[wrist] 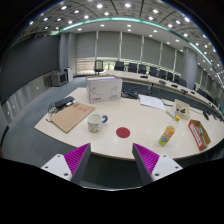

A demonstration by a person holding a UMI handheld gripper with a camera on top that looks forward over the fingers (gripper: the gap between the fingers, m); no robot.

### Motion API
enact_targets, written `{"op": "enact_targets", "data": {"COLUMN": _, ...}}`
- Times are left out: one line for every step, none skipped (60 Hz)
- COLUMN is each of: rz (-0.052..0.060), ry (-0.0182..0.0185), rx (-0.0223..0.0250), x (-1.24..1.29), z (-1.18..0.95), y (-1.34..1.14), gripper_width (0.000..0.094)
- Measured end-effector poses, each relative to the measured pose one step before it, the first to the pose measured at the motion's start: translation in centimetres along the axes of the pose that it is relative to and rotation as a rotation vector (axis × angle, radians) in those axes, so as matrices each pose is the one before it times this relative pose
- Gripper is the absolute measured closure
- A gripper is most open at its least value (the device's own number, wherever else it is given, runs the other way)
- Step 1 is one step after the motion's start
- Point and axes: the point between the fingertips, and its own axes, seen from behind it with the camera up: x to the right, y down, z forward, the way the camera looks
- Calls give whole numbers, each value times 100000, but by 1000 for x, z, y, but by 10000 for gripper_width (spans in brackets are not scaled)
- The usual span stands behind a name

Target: Pour water

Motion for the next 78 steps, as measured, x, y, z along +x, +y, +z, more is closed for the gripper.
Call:
{"op": "enact_targets", "data": {"rz": 440, "ry": 245, "rx": -328, "x": 465, "z": -713, "y": 79, "gripper_width": 76}}
{"op": "enact_targets", "data": {"rz": 537, "ry": 316, "rx": -256, "x": 222, "z": 41, "y": 123, "gripper_width": 76}}
{"op": "enact_targets", "data": {"rz": 572, "ry": 301, "rx": -233, "x": 293, "z": 40, "y": 136, "gripper_width": 78}}
{"op": "enact_targets", "data": {"rz": 569, "ry": 255, "rx": -256, "x": 378, "z": 43, "y": 155, "gripper_width": 77}}
{"op": "enact_targets", "data": {"rz": 393, "ry": 144, "rx": -213, "x": 1838, "z": -102, "y": 415, "gripper_width": 76}}
{"op": "enact_targets", "data": {"rz": 446, "ry": 77, "rx": -149, "x": 1709, "z": 212, "y": 376, "gripper_width": 77}}
{"op": "enact_targets", "data": {"rz": 925, "ry": 678, "rx": -278, "x": -2560, "z": 240, "y": -287, "gripper_width": 77}}
{"op": "enact_targets", "data": {"rz": 283, "ry": 88, "rx": -194, "x": 2918, "z": -26, "y": 489, "gripper_width": 76}}
{"op": "enact_targets", "data": {"rz": 334, "ry": 149, "rx": 16, "x": 2250, "z": 669, "y": 535, "gripper_width": 75}}
{"op": "enact_targets", "data": {"rz": 456, "ry": 314, "rx": -125, "x": 1169, "z": 277, "y": 257, "gripper_width": 74}}
{"op": "enact_targets", "data": {"rz": 426, "ry": 368, "rx": -169, "x": 1171, "z": 302, "y": 288, "gripper_width": 74}}
{"op": "enact_targets", "data": {"rz": 422, "ry": 456, "rx": -198, "x": 1195, "z": 340, "y": 278, "gripper_width": 75}}
{"op": "enact_targets", "data": {"rz": 480, "ry": 515, "rx": -96, "x": 1145, "z": 340, "y": 258, "gripper_width": 74}}
{"op": "enact_targets", "data": {"rz": 525, "ry": 545, "rx": 23, "x": 1143, "z": 347, "y": 266, "gripper_width": 74}}
{"op": "enact_targets", "data": {"rz": 540, "ry": 507, "rx": 148, "x": 1112, "z": 387, "y": 211, "gripper_width": 75}}
{"op": "enact_targets", "data": {"rz": 503, "ry": 514, "rx": 279, "x": 1119, "z": 349, "y": 195, "gripper_width": 75}}
{"op": "enact_targets", "data": {"rz": 455, "ry": 605, "rx": 385, "x": 1101, "z": 396, "y": 160, "gripper_width": 74}}
{"op": "enact_targets", "data": {"rz": 345, "ry": 631, "rx": 442, "x": 1087, "z": 434, "y": 127, "gripper_width": 74}}
{"op": "enact_targets", "data": {"rz": 265, "ry": 670, "rx": 478, "x": 1089, "z": 483, "y": 127, "gripper_width": 73}}
{"op": "enact_targets", "data": {"rz": 168, "ry": 678, "rx": 521, "x": 1071, "z": 518, "y": 85, "gripper_width": 73}}
{"op": "enact_targets", "data": {"rz": 20, "ry": 650, "rx": 624, "x": 1007, "z": 527, "y": 55, "gripper_width": 72}}
{"op": "enact_targets", "data": {"rz": -114, "ry": 551, "rx": 964, "x": 940, "z": 548, "y": -9, "gripper_width": 72}}
{"op": "enact_targets", "data": {"rz": -146, "ry": 581, "rx": 1211, "x": 940, "z": 578, "y": -75, "gripper_width": 73}}
{"op": "enact_targets", "data": {"rz": -68, "ry": 820, "rx": 1182, "x": 977, "z": 594, "y": -72, "gripper_width": 74}}
{"op": "enact_targets", "data": {"rz": 73, "ry": 885, "rx": 874, "x": 928, "z": 652, "y": -32, "gripper_width": 75}}
{"op": "enact_targets", "data": {"rz": 200, "ry": 915, "rx": 534, "x": 929, "z": 672, "y": 37, "gripper_width": 76}}
{"op": "enact_targets", "data": {"rz": 384, "ry": 796, "rx": 397, "x": 865, "z": 701, "y": 23, "gripper_width": 77}}
{"op": "enact_targets", "data": {"rz": 475, "ry": 498, "rx": 478, "x": 712, "z": 746, "y": -18, "gripper_width": 75}}
{"op": "enact_targets", "data": {"rz": 519, "ry": 86, "rx": 639, "x": 605, "z": 735, "y": -92, "gripper_width": 74}}
{"op": "enact_targets", "data": {"rz": 539, "ry": -162, "rx": 731, "x": 537, "z": 766, "y": -120, "gripper_width": 77}}
{"op": "enact_targets", "data": {"rz": 643, "ry": -140, "rx": 800, "x": 520, "z": 766, "y": -117, "gripper_width": 77}}
{"op": "enact_targets", "data": {"rz": 634, "ry": -139, "rx": 862, "x": 416, "z": 746, "y": -132, "gripper_width": 76}}
{"op": "enact_targets", "data": {"rz": 504, "ry": -116, "rx": 833, "x": 267, "z": 940, "y": -20, "gripper_width": 76}}
{"op": "enact_targets", "data": {"rz": 402, "ry": -376, "rx": 594, "x": 485, "z": 679, "y": -217, "gripper_width": 76}}
{"op": "enact_targets", "data": {"rz": 254, "ry": -350, "rx": 527, "x": 260, "z": 820, "y": -78, "gripper_width": 77}}
{"op": "enact_targets", "data": {"rz": 181, "ry": -329, "rx": 453, "x": 247, "z": 800, "y": -42, "gripper_width": 75}}
{"op": "enact_targets", "data": {"rz": 86, "ry": -299, "rx": 457, "x": 223, "z": 797, "y": -40, "gripper_width": 74}}
{"op": "enact_targets", "data": {"rz": 13, "ry": -169, "rx": 579, "x": 224, "z": 804, "y": -53, "gripper_width": 75}}
{"op": "enact_targets", "data": {"rz": 49, "ry": 30, "rx": 619, "x": 75, "z": 976, "y": 46, "gripper_width": 76}}
{"op": "enact_targets", "data": {"rz": 78, "ry": 29, "rx": 450, "x": 201, "z": 829, "y": -9, "gripper_width": 75}}
{"op": "enact_targets", "data": {"rz": 0, "ry": 99, "rx": 294, "x": 185, "z": 858, "y": 22, "gripper_width": 75}}
{"op": "enact_targets", "data": {"rz": -24, "ry": 83, "rx": 263, "x": 137, "z": 791, "y": 39, "gripper_width": 77}}
{"op": "enact_targets", "data": {"rz": -17, "ry": 28, "rx": 327, "x": 150, "z": 773, "y": 30, "gripper_width": 77}}
{"op": "enact_targets", "data": {"rz": 111, "ry": 51, "rx": 384, "x": 131, "z": 758, "y": 50, "gripper_width": 77}}
{"op": "enact_targets", "data": {"rz": 272, "ry": -53, "rx": 286, "x": 290, "z": 625, "y": -15, "gripper_width": 76}}
{"op": "enact_targets", "data": {"rz": 273, "ry": -22, "rx": 195, "x": 91, "z": 697, "y": 77, "gripper_width": 77}}
{"op": "enact_targets", "data": {"rz": 253, "ry": -61, "rx": 218, "x": 35, "z": 652, "y": 74, "gripper_width": 77}}
{"op": "enact_targets", "data": {"rz": 234, "ry": -107, "rx": 180, "x": 12, "z": 619, "y": 55, "gripper_width": 77}}
{"op": "enact_targets", "data": {"rz": 241, "ry": -184, "rx": 136, "x": -19, "z": 597, "y": 67, "gripper_width": 81}}
{"op": "enact_targets", "data": {"rz": 245, "ry": -213, "rx": 210, "x": -30, "z": 536, "y": 42, "gripper_width": 82}}
{"op": "enact_targets", "data": {"rz": 250, "ry": -61, "rx": 402, "x": 13, "z": 510, "y": -2, "gripper_width": 83}}
{"op": "enact_targets", "data": {"rz": 213, "ry": 52, "rx": 439, "x": 31, "z": 476, "y": -10, "gripper_width": 87}}
{"op": "enact_targets", "data": {"rz": 106, "ry": 4, "rx": 488, "x": -154, "z": 559, "y": 85, "gripper_width": 90}}
{"op": "enact_targets", "data": {"rz": 48, "ry": -302, "rx": 480, "x": 68, "z": 220, "y": -143, "gripper_width": 102}}
{"op": "enact_targets", "data": {"rz": -7, "ry": -411, "rx": 676, "x": -127, "z": 338, "y": -78, "gripper_width": 121}}
{"op": "enact_targets", "data": {"rz": -36, "ry": -257, "rx": 640, "x": -93, "z": 315, "y": -106, "gripper_width": 143}}
{"op": "enact_targets", "data": {"rz": -170, "ry": -35, "rx": 565, "x": -51, "z": 305, "y": -47, "gripper_width": 181}}
{"op": "enact_targets", "data": {"rz": -377, "ry": 348, "rx": 331, "x": -157, "z": 422, "y": 83, "gripper_width": 213}}
{"op": "enact_targets", "data": {"rz": -480, "ry": 173, "rx": 297, "x": 5, "z": 279, "y": 38, "gripper_width": 250}}
{"op": "enact_targets", "data": {"rz": -682, "ry": 238, "rx": 287, "x": -31, "z": 210, "y": 21, "gripper_width": 287}}
{"op": "enact_targets", "data": {"rz": -719, "ry": 329, "rx": 287, "x": -35, "z": 204, "y": 34, "gripper_width": 323}}
{"op": "enact_targets", "data": {"rz": -737, "ry": 783, "rx": 525, "x": 90, "z": 172, "y": -8, "gripper_width": 346}}
{"op": "enact_targets", "data": {"rz": -606, "ry": 895, "rx": 586, "x": 102, "z": 124, "y": -31, "gripper_width": 383}}
{"op": "enact_targets", "data": {"rz": -450, "ry": 808, "rx": 655, "x": 86, "z": 114, "y": -38, "gripper_width": 408}}
{"op": "enact_targets", "data": {"rz": -8, "ry": 91, "rx": 782, "x": -56, "z": 65, "y": -110, "gripper_width": 406}}
{"op": "enact_targets", "data": {"rz": 307, "ry": -505, "rx": 523, "x": 569, "z": 496, "y": -138, "gripper_width": 414}}
{"op": "enact_targets", "data": {"rz": 70, "ry": 394, "rx": 142, "x": -679, "z": -395, "y": 82, "gripper_width": 427}}
{"op": "enact_targets", "data": {"rz": 194, "ry": 306, "rx": 119, "x": -51, "z": -59, "y": -19, "gripper_width": 434}}
{"op": "enact_targets", "data": {"rz": 14, "ry": 481, "rx": 282, "x": 27, "z": -38, "y": -7, "gripper_width": 446}}
{"op": "enact_targets", "data": {"rz": -279, "ry": 710, "rx": 225, "x": 70, "z": -34, "y": -11, "gripper_width": 454}}
{"op": "enact_targets", "data": {"rz": -648, "ry": 942, "rx": 220, "x": 106, "z": -60, "y": -25, "gripper_width": 459}}
{"op": "enact_targets", "data": {"rz": -934, "ry": 816, "rx": 240, "x": 78, "z": -78, "y": -56, "gripper_width": 477}}
{"op": "enact_targets", "data": {"rz": -1158, "ry": 553, "rx": 295, "x": 198, "z": 136, "y": -84, "gripper_width": 477}}
{"op": "enact_targets", "data": {"rz": -1204, "ry": 517, "rx": 138, "x": -84, "z": -83, "y": -84, "gripper_width": 484}}
{"op": "enact_targets", "data": {"rz": -1350, "ry": 235, "rx": 146, "x": 45, "z": -76, "y": -75, "gripper_width": 502}}
{"op": "enact_targets", "data": {"rz": -1137, "ry": 437, "rx": 291, "x": 25, "z": -83, "y": -141, "gripper_width": 502}}
{"op": "enact_targets", "data": {"rz": -1148, "ry": 492, "rx": 60, "x": 9, "z": -108, "y": -155, "gripper_width": 503}}
{"op": "enact_targets", "data": {"rz": -1189, "ry": 397, "rx": 2, "x": -41, "z": -93, "y": -183, "gripper_width": 503}}
